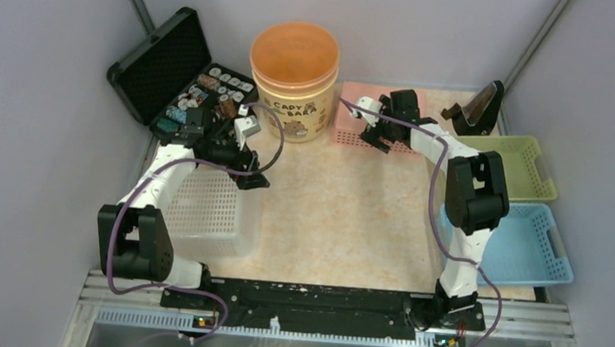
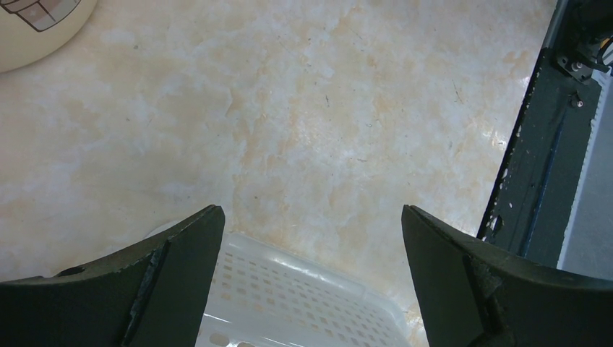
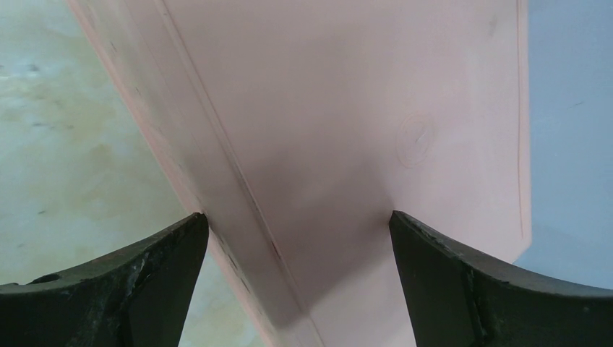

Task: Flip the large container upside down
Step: Move the container to the center of the board.

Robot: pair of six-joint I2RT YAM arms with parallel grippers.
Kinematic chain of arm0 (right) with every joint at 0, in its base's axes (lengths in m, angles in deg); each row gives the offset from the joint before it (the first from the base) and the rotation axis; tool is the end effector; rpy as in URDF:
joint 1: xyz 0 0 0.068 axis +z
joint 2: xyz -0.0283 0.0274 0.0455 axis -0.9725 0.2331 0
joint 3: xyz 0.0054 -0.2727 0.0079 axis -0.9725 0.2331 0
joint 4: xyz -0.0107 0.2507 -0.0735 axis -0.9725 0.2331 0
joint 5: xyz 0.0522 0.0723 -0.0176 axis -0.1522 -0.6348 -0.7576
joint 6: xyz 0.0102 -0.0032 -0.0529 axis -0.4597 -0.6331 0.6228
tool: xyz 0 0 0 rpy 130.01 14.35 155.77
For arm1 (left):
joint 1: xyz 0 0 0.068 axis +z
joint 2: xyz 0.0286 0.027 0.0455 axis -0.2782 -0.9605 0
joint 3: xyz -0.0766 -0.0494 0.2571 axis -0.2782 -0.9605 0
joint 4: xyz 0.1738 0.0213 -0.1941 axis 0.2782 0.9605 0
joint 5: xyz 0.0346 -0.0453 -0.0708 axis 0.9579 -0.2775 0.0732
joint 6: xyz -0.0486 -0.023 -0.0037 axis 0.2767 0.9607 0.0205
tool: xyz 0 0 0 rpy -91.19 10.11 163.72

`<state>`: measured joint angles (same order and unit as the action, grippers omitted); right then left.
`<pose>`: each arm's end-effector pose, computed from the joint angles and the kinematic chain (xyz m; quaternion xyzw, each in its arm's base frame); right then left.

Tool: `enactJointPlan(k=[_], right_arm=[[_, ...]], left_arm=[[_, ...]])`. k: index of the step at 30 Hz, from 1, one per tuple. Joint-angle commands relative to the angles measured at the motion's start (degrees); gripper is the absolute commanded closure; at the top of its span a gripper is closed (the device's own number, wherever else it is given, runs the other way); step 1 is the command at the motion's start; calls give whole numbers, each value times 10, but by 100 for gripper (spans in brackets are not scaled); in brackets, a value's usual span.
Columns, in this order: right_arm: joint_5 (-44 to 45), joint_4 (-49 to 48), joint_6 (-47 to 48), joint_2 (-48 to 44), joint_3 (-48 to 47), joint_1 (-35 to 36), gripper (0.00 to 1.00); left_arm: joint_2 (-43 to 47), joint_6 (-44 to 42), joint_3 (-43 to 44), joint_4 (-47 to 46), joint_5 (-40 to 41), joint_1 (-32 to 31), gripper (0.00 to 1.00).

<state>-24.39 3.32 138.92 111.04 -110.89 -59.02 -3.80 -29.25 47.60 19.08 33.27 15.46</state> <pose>0.4198 0.1369 0.2066 -0.5495 0.7377 -0.0648 0.3869 0.2731 -0.0326 0.2630 0.3745 0.7793 -0.3655 0.3447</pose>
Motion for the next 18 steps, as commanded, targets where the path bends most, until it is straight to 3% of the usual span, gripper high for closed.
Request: enactJointPlan(k=[1,9,18], right_arm=[[22,4,28,43,-63,-19,4],[90,-5,79,88,-114,-29,3],[98,-30,135,49,-93,-45,1]], left_arm=[[18,-14,-5,4,-24,3,1],[15,-14,-4,7,-25,19,1],[10,-13,-1,8,-29,22,1]])
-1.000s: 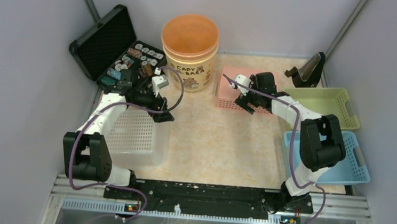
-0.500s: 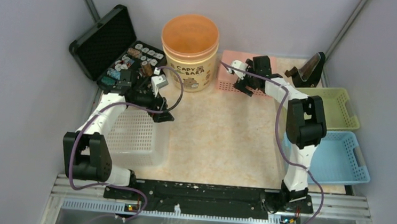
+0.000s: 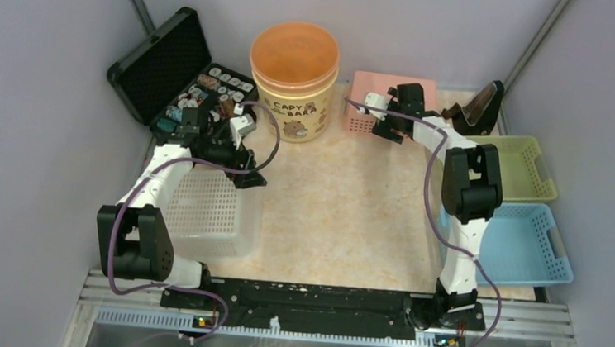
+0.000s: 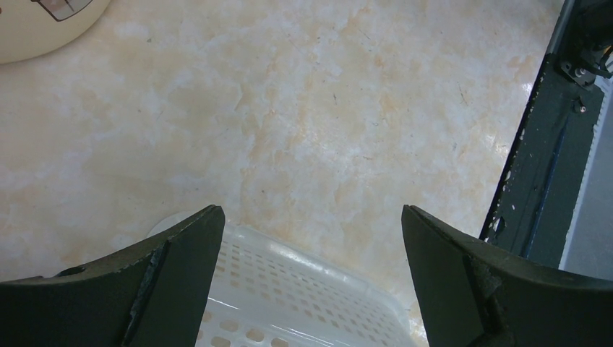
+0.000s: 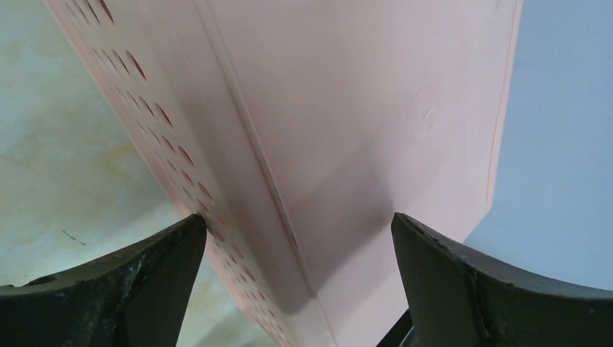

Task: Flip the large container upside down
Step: Move the container to the center of the board.

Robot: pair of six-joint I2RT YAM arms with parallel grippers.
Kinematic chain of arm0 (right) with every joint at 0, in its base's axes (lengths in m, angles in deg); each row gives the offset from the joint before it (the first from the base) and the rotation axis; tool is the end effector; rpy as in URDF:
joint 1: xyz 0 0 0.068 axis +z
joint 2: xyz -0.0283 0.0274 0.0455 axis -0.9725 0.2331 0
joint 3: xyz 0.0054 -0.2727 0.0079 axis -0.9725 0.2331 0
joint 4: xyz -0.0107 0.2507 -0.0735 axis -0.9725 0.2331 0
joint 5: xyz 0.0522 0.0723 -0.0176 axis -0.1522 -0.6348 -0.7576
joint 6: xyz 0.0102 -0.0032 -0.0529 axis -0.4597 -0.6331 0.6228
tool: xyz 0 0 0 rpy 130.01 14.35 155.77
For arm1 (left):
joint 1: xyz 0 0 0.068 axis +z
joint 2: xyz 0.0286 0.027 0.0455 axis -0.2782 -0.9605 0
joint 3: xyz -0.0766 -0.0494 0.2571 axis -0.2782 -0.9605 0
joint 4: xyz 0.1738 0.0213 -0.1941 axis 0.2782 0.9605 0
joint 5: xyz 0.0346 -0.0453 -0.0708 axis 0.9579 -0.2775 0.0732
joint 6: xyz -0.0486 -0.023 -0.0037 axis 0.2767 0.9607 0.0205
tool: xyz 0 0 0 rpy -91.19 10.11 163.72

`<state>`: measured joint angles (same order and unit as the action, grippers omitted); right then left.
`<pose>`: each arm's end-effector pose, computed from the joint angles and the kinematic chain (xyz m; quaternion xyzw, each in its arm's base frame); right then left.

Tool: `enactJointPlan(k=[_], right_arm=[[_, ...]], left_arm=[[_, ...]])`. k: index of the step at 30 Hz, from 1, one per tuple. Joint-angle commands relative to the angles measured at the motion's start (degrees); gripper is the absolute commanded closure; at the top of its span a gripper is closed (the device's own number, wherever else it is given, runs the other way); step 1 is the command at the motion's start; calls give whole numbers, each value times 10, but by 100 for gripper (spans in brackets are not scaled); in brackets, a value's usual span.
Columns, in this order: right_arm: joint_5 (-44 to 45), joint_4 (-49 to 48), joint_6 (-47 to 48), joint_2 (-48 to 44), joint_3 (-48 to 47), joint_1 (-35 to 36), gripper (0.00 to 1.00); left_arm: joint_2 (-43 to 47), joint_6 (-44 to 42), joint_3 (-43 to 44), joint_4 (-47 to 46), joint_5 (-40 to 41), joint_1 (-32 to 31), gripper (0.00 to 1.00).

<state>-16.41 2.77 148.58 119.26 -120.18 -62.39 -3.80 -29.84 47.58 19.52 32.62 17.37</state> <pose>0.4647 0.1164 0.1961 -0.5654 0.7202 -0.1724 0.3632 0.2732 -0.0237 0.2628 0.3644 0.7821 -0.3643 0.3504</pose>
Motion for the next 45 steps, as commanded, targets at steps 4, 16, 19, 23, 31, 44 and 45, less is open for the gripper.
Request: enactJointPlan(k=[4,16,19,23,31,44,45], right_arm=[[31,-26,49,-44,5,-16,1],[8,11,-183,-254,92,-18,1],[53,3,-249,-321,160,-18,1],[107,-10,-308,-388,248,-18,1],[160,-38,-354,-446,354,-29,1],[112,-6,-397,-378,357,-84,5],[110,-3,-400,-373,356,-84,6]], left_arm=[[11,-7,0,5,-24,5,1],[15,-12,0,9,-37,13,1],[16,-14,1,11,-41,14,1],[17,-14,2,12,-42,15,1],[22,-12,2,14,-45,21,1],[26,-18,2,20,-58,33,1],[26,-18,2,21,-59,34,1]])
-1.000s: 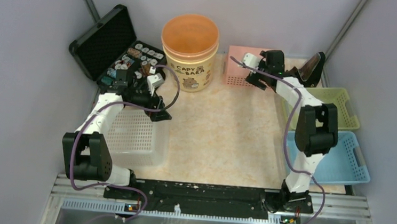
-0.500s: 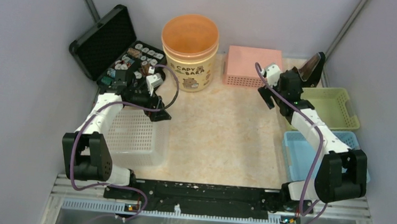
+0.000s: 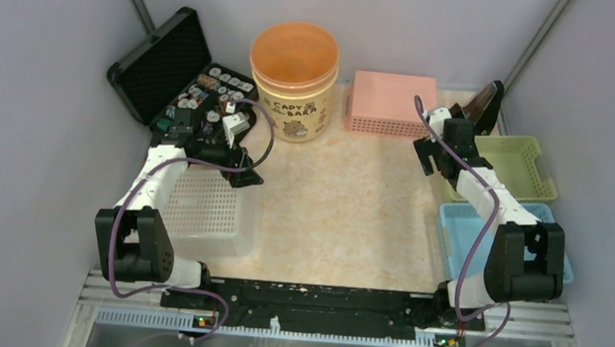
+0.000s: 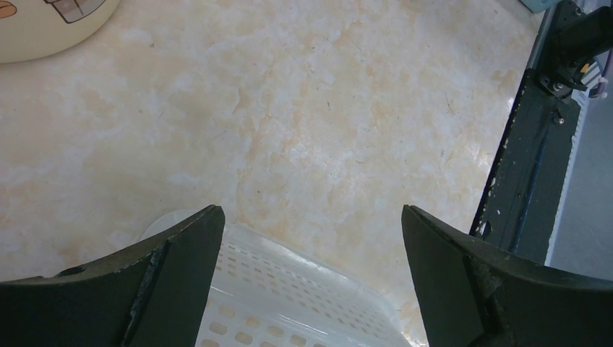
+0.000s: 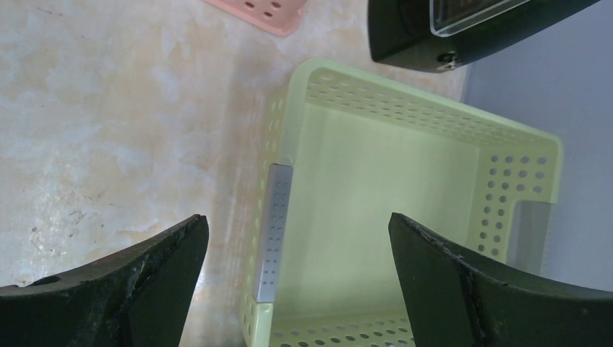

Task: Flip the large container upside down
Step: Move the container to the center of the board, then turn the container upside down at the center of the board.

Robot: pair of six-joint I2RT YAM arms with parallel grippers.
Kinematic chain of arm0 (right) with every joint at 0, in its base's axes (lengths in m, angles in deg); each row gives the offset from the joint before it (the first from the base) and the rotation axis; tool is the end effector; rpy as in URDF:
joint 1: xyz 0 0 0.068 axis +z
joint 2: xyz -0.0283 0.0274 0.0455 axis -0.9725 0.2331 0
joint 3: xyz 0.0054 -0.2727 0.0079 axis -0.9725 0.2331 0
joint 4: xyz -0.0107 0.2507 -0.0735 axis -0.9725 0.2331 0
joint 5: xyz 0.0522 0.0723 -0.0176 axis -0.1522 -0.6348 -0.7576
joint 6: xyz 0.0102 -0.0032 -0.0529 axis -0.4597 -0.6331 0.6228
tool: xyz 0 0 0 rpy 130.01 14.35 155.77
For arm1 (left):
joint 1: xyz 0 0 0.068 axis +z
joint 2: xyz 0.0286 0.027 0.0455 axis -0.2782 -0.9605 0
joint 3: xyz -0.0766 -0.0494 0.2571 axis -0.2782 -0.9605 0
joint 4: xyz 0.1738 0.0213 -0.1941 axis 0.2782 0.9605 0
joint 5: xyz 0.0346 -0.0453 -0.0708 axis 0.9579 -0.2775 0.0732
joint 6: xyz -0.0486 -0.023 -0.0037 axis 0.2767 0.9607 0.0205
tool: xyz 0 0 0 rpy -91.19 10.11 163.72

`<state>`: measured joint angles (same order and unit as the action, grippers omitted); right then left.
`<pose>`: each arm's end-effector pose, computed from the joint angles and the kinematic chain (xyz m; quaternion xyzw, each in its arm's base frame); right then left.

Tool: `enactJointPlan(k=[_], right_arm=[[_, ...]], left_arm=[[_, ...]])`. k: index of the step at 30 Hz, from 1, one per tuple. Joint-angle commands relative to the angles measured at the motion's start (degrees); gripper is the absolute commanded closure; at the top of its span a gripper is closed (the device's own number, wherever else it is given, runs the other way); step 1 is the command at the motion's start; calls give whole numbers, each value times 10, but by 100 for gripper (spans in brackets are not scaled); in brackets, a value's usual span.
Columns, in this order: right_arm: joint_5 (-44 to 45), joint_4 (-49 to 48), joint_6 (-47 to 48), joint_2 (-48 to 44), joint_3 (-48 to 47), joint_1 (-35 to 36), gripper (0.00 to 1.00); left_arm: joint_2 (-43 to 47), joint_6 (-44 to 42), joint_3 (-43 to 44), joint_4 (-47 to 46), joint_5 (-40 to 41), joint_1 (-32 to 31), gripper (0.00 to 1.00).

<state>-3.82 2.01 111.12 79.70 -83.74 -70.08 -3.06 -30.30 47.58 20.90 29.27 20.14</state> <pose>0.3102 0.0266 0.2503 -0.1941 0.8754 -0.1751 0.4066 0.2693 -0.0119 0.2666 0.3485 0.7763 -0.3810 0.3616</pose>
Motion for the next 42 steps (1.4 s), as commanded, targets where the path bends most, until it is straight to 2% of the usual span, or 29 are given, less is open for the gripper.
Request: enactJointPlan(k=[1,8,15,21,25,31,37,42], right_arm=[[-20,6,-29,28,-10,-10,7],[-35,16,-49,50,-10,-15,15],[-61,39,-62,78,-17,-28,36],[-66,43,-66,81,-18,-33,45],[-62,43,-66,75,-18,-33,57],[-58,43,-67,63,-19,-33,82],[-62,56,-71,42,-29,-32,98],[-74,84,-80,6,-52,-33,100]], left_arm=[[18,-14,2,8,-27,6,1],[18,-17,2,10,-32,9,1],[16,-19,2,11,-35,10,1],[15,-20,3,12,-37,10,1],[13,-20,3,13,-38,11,1],[11,-22,4,14,-41,11,1],[10,-24,4,17,-43,12,1],[8,-26,4,19,-46,13,1]])
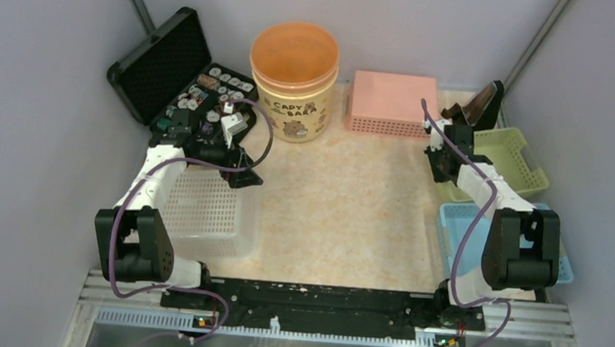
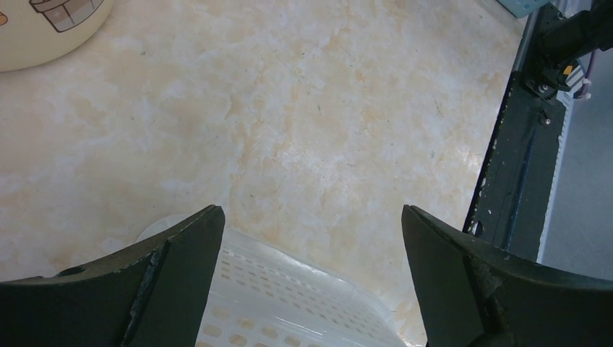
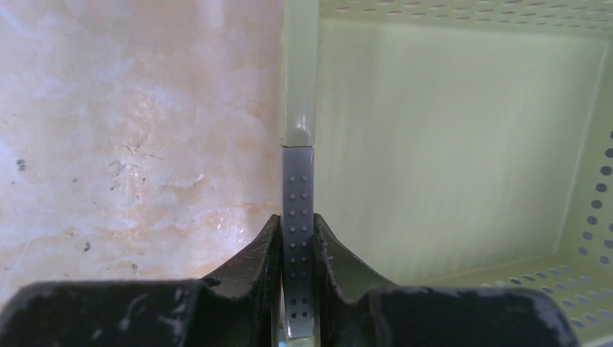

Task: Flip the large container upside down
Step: Turn the container upside down at the center of the board.

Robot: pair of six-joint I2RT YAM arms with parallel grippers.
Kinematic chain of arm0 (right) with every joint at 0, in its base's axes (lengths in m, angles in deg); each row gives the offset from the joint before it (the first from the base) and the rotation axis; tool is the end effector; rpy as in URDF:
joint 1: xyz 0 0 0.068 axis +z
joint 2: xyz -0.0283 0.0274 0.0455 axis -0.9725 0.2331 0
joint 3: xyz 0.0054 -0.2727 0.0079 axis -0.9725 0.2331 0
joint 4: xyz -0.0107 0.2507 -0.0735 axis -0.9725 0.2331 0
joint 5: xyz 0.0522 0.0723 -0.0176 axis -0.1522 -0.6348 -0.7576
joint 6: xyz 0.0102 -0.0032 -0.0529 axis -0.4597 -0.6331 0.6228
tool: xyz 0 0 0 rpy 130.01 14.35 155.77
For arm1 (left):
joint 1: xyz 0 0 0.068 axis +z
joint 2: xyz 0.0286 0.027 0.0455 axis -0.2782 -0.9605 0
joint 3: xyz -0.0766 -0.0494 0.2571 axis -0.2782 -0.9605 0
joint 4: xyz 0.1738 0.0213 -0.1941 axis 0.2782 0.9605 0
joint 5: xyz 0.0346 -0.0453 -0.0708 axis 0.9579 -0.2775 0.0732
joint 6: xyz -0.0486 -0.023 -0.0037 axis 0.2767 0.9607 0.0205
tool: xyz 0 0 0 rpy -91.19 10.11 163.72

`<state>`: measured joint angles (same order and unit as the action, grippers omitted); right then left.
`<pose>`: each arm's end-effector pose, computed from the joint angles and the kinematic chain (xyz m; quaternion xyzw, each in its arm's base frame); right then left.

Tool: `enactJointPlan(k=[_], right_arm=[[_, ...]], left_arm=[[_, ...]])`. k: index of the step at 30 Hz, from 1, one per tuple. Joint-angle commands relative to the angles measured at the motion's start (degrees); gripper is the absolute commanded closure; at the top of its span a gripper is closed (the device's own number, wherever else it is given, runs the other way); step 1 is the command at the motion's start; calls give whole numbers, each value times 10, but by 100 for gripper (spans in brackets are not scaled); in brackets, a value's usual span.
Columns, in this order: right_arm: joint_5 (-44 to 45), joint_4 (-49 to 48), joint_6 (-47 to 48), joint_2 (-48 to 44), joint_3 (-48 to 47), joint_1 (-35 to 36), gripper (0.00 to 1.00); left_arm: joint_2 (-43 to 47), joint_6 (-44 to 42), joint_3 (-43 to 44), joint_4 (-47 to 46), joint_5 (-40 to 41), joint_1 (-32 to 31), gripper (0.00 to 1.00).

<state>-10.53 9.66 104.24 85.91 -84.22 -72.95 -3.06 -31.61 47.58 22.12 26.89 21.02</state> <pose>0.3149 0.0154 0.2104 -0.1594 0.9307 -0.0978 0.3142 0.2672 -0.0087 0.2668 0.3482 0.7675 -0.3956 0.3649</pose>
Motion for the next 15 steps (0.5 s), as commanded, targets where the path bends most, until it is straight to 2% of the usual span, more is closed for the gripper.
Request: enactJointPlan(k=[1,11,15], right_arm=[[-10,14,-14,-65,-53,-4,100],[-46,65,-57,-165,-106,-4,100],[-92,86,-87,-190,-133,-4,100]], left_arm=[[7,-14,4,8,-23,4,1],[3,-22,8,16,-31,6,1],[4,-23,8,16,-31,6,1]])
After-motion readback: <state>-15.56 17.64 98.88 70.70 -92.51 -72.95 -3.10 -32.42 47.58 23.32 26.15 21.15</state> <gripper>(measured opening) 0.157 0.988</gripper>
